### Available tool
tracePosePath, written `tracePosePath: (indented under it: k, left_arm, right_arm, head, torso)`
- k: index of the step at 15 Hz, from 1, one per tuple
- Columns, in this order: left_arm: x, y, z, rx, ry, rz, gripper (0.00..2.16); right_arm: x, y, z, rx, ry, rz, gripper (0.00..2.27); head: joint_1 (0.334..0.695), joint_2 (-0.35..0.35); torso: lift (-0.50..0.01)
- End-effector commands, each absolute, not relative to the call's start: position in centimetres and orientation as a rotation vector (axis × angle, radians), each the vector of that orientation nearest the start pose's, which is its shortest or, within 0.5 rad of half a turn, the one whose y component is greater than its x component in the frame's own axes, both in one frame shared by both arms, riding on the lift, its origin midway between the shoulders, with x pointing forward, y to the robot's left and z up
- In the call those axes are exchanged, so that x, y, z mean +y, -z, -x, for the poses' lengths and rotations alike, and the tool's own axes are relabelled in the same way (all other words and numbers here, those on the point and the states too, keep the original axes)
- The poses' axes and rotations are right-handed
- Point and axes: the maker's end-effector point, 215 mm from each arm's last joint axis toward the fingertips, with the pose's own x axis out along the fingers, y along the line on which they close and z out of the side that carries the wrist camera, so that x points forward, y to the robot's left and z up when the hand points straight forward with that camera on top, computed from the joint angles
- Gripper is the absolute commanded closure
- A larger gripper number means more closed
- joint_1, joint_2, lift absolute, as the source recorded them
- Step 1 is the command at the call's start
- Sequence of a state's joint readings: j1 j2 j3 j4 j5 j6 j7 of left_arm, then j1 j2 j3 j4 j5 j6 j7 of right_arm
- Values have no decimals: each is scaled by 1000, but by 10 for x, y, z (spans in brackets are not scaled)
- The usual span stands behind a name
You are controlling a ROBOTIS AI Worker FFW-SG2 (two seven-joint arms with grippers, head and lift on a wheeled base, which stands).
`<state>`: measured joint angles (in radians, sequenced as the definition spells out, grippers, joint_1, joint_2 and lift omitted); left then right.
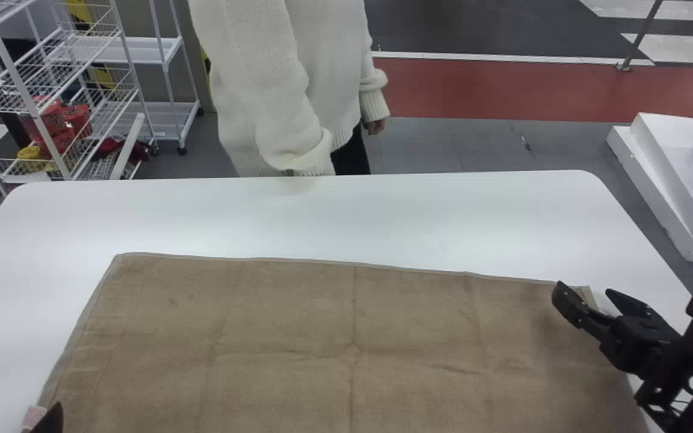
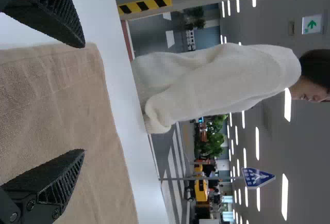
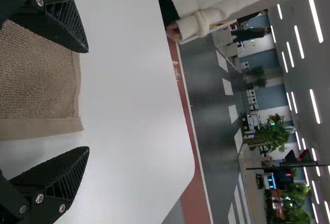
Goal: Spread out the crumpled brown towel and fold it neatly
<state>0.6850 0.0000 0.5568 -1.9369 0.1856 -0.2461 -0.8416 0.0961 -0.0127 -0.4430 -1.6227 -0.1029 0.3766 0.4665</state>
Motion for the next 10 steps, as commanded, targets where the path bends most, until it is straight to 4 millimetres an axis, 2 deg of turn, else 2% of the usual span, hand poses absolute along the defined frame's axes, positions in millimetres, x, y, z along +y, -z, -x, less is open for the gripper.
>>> tracePosePath:
  k: [1, 3, 6, 8, 10]
  left_arm:
    - [351, 371, -314, 87, 351, -135, 87]
    - [351, 371, -314, 87, 351, -135, 87]
    - [351, 371, -314, 87, 351, -135, 87]
    - [351, 371, -314, 88, 350, -134, 87]
    - [350, 371, -314, 88, 352, -133, 87]
  right_arm:
    - [-374, 459, -514, 370, -41, -236, 157]
    - [-371, 465, -515, 416, -51, -249, 194]
    - [-367, 463, -519, 420, -57, -255, 221]
    - [-363, 460, -521, 416, -66, -260, 296]
    - [-363, 459, -522, 415, -67, -256, 475]
  head:
    - [695, -35]
    - [695, -33]
    - [695, -27]
    - [695, -24]
    - [695, -19]
  torso:
    - [-128]
    - [-128]
    - [-128]
    - [-128]
    - [-128]
